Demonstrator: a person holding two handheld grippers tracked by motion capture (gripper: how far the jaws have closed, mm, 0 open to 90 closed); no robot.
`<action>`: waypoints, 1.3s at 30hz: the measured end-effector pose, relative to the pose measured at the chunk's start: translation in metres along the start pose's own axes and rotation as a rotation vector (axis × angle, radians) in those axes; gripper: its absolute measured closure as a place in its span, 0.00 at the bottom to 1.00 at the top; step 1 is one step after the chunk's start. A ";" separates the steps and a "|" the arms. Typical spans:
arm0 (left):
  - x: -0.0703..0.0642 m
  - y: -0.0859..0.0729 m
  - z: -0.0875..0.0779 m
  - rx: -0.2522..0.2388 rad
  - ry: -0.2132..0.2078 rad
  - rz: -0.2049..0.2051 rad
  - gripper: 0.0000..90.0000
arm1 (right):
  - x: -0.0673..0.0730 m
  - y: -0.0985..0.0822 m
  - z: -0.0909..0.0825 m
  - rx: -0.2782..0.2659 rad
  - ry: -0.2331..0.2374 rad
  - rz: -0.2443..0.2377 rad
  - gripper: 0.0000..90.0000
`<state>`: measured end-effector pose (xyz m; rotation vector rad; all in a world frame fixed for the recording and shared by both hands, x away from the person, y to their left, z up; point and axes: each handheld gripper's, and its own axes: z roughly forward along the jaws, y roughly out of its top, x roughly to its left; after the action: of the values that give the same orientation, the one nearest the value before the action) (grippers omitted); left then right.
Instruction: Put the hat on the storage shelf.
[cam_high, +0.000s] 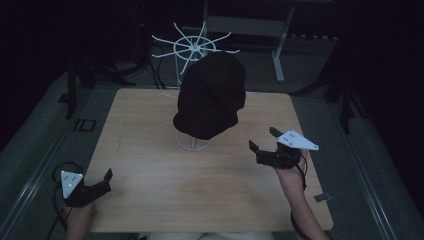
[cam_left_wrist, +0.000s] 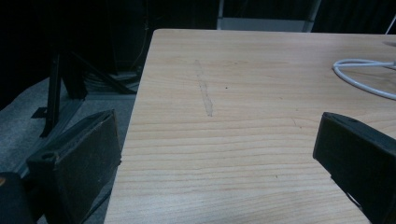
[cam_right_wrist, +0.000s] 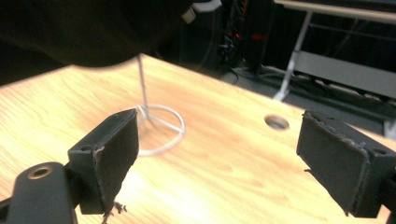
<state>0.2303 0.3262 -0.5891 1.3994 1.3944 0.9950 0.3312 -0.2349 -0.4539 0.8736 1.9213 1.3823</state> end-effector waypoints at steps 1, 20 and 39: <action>0.000 0.000 0.000 0.000 0.000 0.000 0.02 | 0.000 0.000 0.000 0.000 0.000 0.000 0.14; 0.000 0.000 0.000 0.000 -0.007 0.002 0.02 | -0.053 -0.092 0.001 0.147 -0.165 0.083 0.15; 0.000 0.000 0.000 -0.001 -0.008 0.003 0.02 | -0.088 -0.133 -0.035 0.224 -0.346 0.120 0.15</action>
<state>0.2303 0.3261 -0.5892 1.4036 1.3859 0.9914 0.3348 -0.3557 -0.5637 1.2636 1.7958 1.0099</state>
